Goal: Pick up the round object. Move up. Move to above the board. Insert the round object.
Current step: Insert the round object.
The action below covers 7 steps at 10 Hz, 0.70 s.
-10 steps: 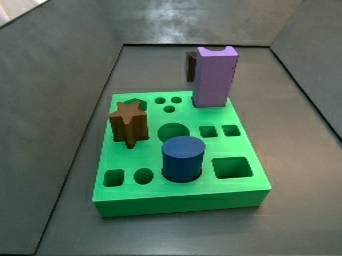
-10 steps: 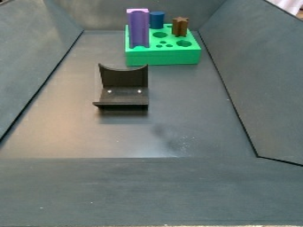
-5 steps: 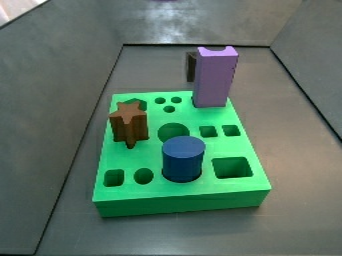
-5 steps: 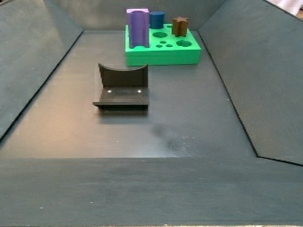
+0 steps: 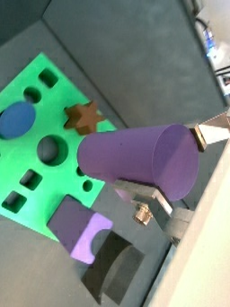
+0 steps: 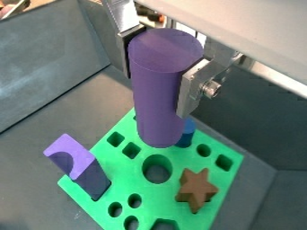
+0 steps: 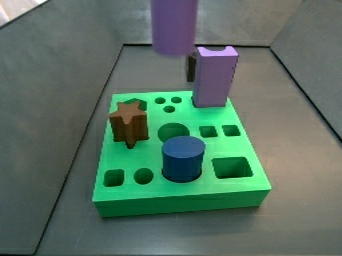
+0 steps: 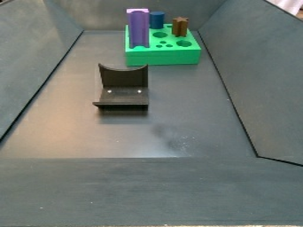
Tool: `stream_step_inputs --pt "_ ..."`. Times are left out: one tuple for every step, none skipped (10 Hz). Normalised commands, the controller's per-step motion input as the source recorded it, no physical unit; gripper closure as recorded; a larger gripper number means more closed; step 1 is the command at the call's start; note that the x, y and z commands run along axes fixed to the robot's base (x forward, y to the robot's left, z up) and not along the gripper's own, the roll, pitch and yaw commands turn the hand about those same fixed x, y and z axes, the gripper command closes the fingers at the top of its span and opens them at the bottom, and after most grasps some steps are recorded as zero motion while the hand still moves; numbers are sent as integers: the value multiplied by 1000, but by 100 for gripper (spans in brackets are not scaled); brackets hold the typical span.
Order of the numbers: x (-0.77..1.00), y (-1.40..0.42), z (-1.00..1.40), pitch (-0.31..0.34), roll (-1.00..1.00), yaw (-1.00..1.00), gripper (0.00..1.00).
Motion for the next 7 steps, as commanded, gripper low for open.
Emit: stream_step_inputs --pt "180 -20 -640 -111 283 97 100" --pt "97 -9 -654 -113 284 149 100" --pt "71 -134 -791 -149 156 214 100" --pt "-9 -97 -20 -63 56 0 100" --pt "37 0 0 21 0 0 100" --pt "291 0 -663 19 0 -20 100" --pt "237 -40 -877 53 0 0 100"
